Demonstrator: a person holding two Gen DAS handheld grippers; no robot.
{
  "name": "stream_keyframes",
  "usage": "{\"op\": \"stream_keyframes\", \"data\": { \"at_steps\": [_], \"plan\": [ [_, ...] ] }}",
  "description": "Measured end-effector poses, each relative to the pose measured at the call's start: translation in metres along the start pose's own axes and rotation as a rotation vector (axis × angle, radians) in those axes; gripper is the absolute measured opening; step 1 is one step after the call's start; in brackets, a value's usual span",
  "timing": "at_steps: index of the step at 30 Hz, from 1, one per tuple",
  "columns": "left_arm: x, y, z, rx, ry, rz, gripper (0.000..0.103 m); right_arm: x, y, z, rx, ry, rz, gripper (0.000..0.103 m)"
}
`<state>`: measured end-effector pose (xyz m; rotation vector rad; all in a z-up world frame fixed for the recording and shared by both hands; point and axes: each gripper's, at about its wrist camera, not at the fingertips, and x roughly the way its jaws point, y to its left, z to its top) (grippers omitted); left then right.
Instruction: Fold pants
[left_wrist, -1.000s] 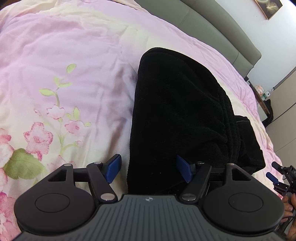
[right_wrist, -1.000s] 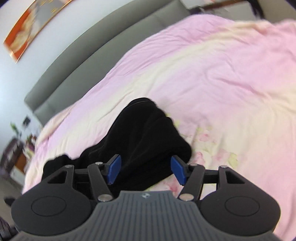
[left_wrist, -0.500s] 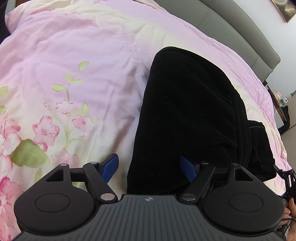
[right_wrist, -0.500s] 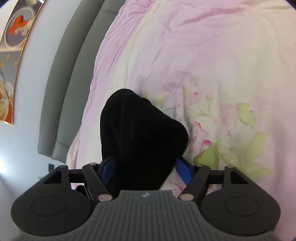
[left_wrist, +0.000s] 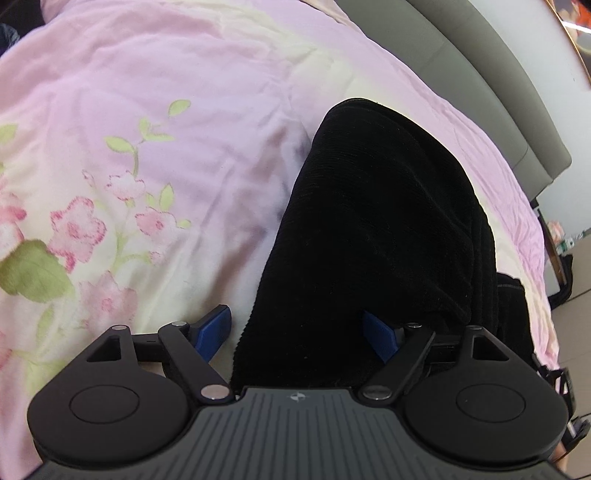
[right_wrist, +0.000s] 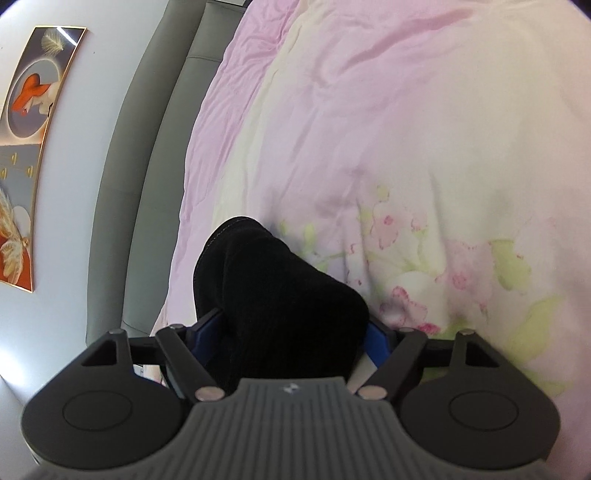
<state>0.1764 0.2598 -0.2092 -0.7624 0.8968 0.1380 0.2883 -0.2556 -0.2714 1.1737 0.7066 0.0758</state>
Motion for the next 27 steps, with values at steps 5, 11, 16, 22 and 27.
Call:
{"op": "stream_keyframes", "data": {
  "at_steps": [5,11,16,22,27],
  "plan": [
    [0.005,-0.008,-0.001,-0.038,-0.028,-0.028,0.079,0.01,0.004,-0.002,-0.083,0.002,-0.001,0.085],
    [-0.009,-0.02,-0.005,0.005,-0.071,-0.007,0.041,0.018,0.009,-0.001,-0.159,0.057,0.013,0.033],
    [-0.034,-0.018,0.004,-0.046,-0.079,-0.08,0.033,-0.006,0.02,-0.003,-0.136,0.069,0.124,0.029],
    [-0.06,-0.025,0.005,0.025,-0.096,-0.072,0.033,-0.043,0.023,-0.014,-0.077,0.127,0.155,0.026],
    [-0.03,0.006,-0.004,0.002,-0.04,0.001,0.038,-0.04,-0.011,-0.014,0.029,0.162,-0.04,0.031]
  ]
}}
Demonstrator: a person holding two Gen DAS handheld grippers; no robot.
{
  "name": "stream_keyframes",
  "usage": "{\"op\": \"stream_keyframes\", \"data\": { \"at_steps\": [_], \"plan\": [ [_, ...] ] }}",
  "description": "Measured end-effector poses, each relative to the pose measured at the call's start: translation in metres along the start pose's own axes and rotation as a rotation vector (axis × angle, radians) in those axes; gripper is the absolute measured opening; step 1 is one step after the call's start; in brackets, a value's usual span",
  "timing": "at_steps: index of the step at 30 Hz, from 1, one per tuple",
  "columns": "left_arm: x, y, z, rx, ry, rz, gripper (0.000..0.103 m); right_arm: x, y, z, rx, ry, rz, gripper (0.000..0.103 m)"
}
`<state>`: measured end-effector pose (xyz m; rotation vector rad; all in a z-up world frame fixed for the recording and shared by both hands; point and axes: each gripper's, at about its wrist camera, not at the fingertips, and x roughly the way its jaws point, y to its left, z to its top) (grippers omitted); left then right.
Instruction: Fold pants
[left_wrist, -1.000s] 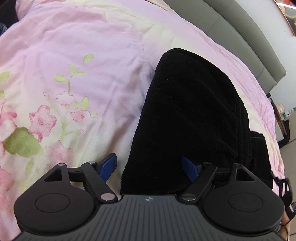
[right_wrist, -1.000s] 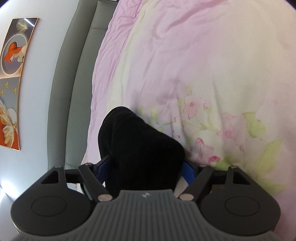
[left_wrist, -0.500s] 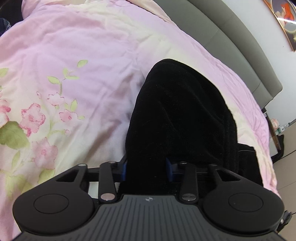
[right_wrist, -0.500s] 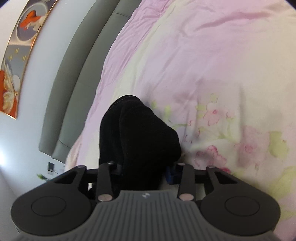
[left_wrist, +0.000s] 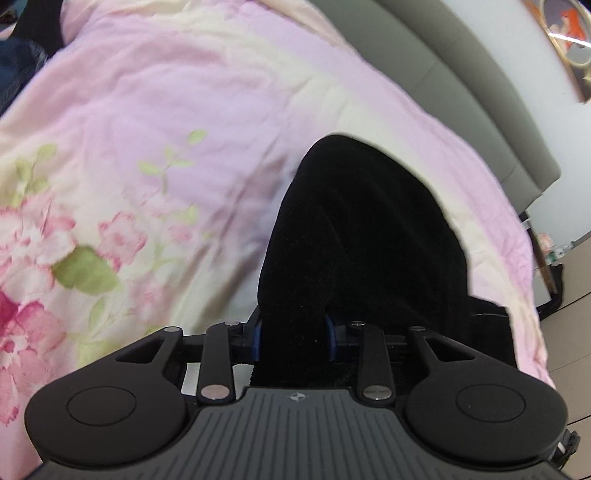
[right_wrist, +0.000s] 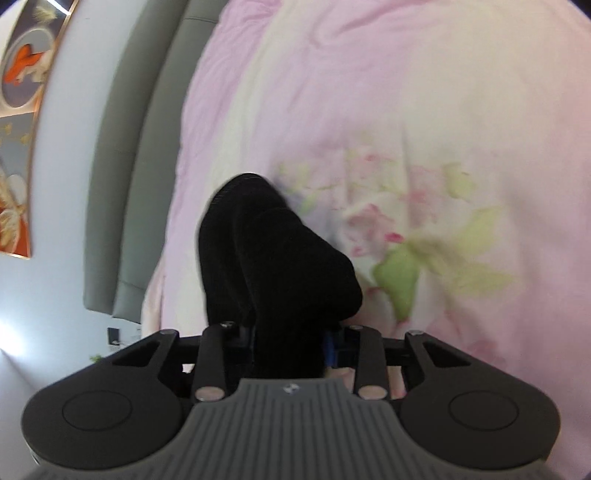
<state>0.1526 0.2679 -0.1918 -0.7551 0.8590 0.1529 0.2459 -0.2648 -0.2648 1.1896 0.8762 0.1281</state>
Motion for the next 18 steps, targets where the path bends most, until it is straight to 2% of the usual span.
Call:
{"op": "stream_keyframes", "data": {
  "at_steps": [2,4,5,7,9,11,13,16,18],
  "plan": [
    [0.01,0.008,-0.005,0.007,-0.011,0.006,0.049,0.004,-0.008,0.0,0.052,-0.01,0.025,0.037],
    [0.013,0.014,-0.008,0.006,-0.025,-0.002,0.055,0.007,-0.007,-0.001,0.048,-0.021,0.03,0.046],
    [0.013,0.016,-0.009,0.0,-0.026,-0.01,0.056,0.008,-0.006,-0.003,0.037,-0.027,0.035,0.052],
    [0.013,0.017,-0.007,-0.001,-0.022,-0.015,0.057,0.01,-0.003,-0.006,0.006,-0.039,0.035,0.056],
    [0.013,0.018,-0.005,-0.002,-0.016,-0.016,0.059,0.015,0.001,-0.007,-0.03,-0.047,0.013,0.056],
    [0.014,0.021,-0.004,-0.019,-0.004,-0.025,0.066,0.021,0.006,-0.006,-0.068,-0.057,-0.003,0.056],
    [0.015,0.025,-0.006,-0.033,-0.001,-0.042,0.067,0.028,0.012,-0.004,-0.11,-0.057,-0.017,0.055],
    [0.015,0.028,-0.006,-0.034,0.001,-0.055,0.067,0.028,0.015,-0.005,-0.137,-0.05,-0.021,0.037],
    [0.014,0.028,-0.006,-0.036,0.004,-0.059,0.067,0.025,0.012,-0.005,-0.118,-0.049,0.01,0.032]
  ]
}}
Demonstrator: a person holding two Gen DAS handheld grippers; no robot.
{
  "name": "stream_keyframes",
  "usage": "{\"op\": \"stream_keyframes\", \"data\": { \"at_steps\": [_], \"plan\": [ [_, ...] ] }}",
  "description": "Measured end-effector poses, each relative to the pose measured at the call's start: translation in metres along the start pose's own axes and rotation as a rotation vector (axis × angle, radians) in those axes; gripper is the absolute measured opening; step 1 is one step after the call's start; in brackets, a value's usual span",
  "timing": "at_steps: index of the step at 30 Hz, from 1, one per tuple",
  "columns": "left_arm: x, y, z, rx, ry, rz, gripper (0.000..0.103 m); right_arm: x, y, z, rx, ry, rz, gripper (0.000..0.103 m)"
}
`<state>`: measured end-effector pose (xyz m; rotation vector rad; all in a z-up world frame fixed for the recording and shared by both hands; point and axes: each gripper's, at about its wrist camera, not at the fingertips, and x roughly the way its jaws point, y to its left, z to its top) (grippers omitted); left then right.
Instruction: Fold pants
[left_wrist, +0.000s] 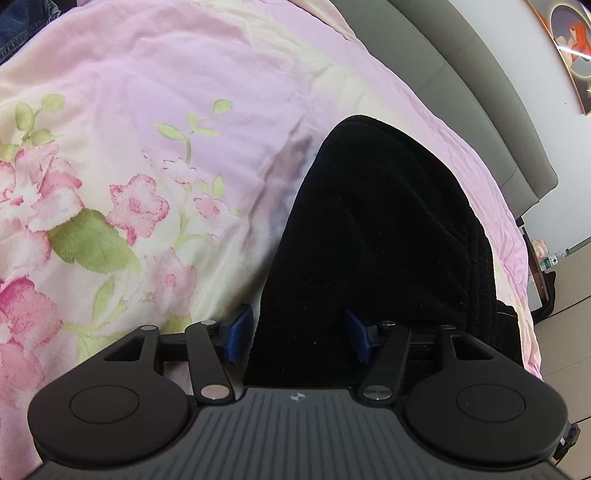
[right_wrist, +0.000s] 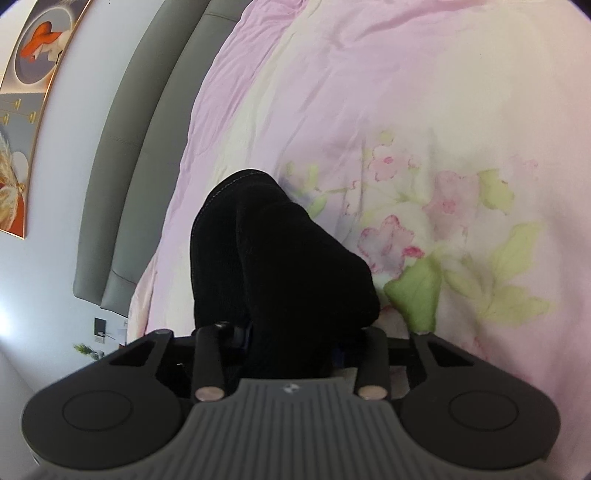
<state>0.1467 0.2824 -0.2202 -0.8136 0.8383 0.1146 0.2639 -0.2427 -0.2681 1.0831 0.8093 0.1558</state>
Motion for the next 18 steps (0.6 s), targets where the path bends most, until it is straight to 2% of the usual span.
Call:
{"op": "stream_keyframes", "data": {
  "at_steps": [6,9,11,14,18],
  "plan": [
    [-0.003,0.002,0.001,-0.006,0.016,-0.015,0.067,-0.005,0.017,-0.006,-0.071,-0.029,-0.023,0.028],
    [-0.003,0.002,0.001,-0.014,0.02,-0.015,0.068,-0.018,0.053,-0.018,-0.214,-0.1,-0.04,0.026],
    [-0.003,0.002,-0.001,-0.013,0.015,-0.016,0.068,-0.026,0.091,-0.034,-0.351,-0.167,-0.018,0.025],
    [-0.003,0.007,-0.002,-0.047,0.016,-0.037,0.067,-0.035,0.164,-0.078,-0.64,-0.261,0.041,0.024],
    [-0.002,0.013,-0.002,-0.079,0.017,-0.061,0.061,-0.031,0.245,-0.173,-1.135,-0.32,0.134,0.024]
  ]
}}
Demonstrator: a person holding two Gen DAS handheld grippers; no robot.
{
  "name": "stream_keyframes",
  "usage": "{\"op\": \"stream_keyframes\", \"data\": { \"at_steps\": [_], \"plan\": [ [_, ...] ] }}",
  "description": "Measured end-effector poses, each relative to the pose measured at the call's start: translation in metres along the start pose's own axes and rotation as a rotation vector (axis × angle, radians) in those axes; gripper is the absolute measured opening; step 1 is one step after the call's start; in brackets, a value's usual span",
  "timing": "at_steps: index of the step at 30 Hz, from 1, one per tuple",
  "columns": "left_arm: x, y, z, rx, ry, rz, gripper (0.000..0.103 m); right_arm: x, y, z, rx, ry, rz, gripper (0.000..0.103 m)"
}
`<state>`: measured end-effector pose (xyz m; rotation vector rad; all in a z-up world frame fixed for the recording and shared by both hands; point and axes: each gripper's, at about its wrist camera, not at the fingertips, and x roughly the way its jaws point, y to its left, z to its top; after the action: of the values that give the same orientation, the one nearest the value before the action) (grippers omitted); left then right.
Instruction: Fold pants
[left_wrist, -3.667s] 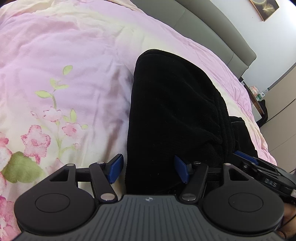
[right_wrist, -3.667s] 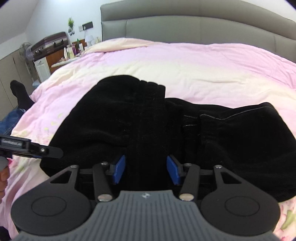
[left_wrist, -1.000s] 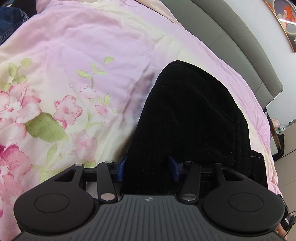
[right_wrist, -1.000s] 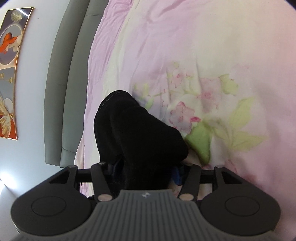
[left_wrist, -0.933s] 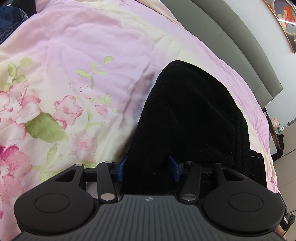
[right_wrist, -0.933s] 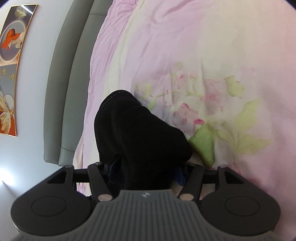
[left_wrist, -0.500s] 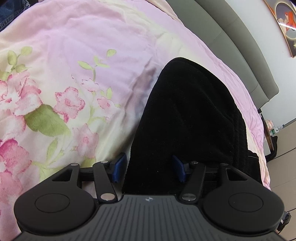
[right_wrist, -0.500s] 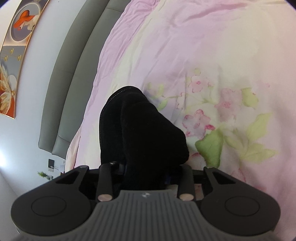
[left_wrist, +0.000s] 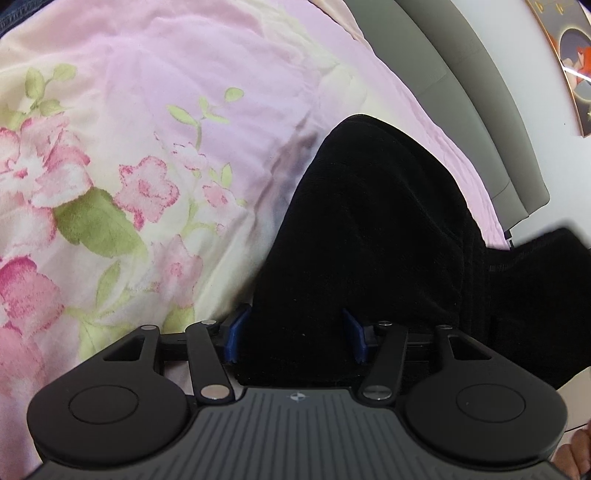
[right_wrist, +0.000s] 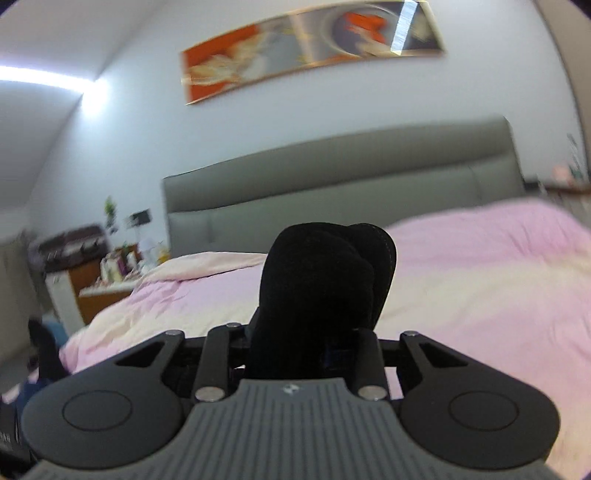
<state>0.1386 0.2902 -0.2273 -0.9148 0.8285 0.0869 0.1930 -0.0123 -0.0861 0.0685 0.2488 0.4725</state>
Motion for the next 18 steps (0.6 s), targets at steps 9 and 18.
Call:
{"op": "stream_keyframes", "data": {
  "at_steps": [9,18],
  "plan": [
    [-0.003,0.022,0.006,-0.09,0.024,-0.058,0.057,0.042,0.163,-0.048,-0.56,-0.027,0.208,0.024],
    [-0.007,0.027,0.014,-0.119,0.041,-0.056,0.045,0.096,0.181,-0.096,-0.724,0.261,0.263,0.025]
  ]
}}
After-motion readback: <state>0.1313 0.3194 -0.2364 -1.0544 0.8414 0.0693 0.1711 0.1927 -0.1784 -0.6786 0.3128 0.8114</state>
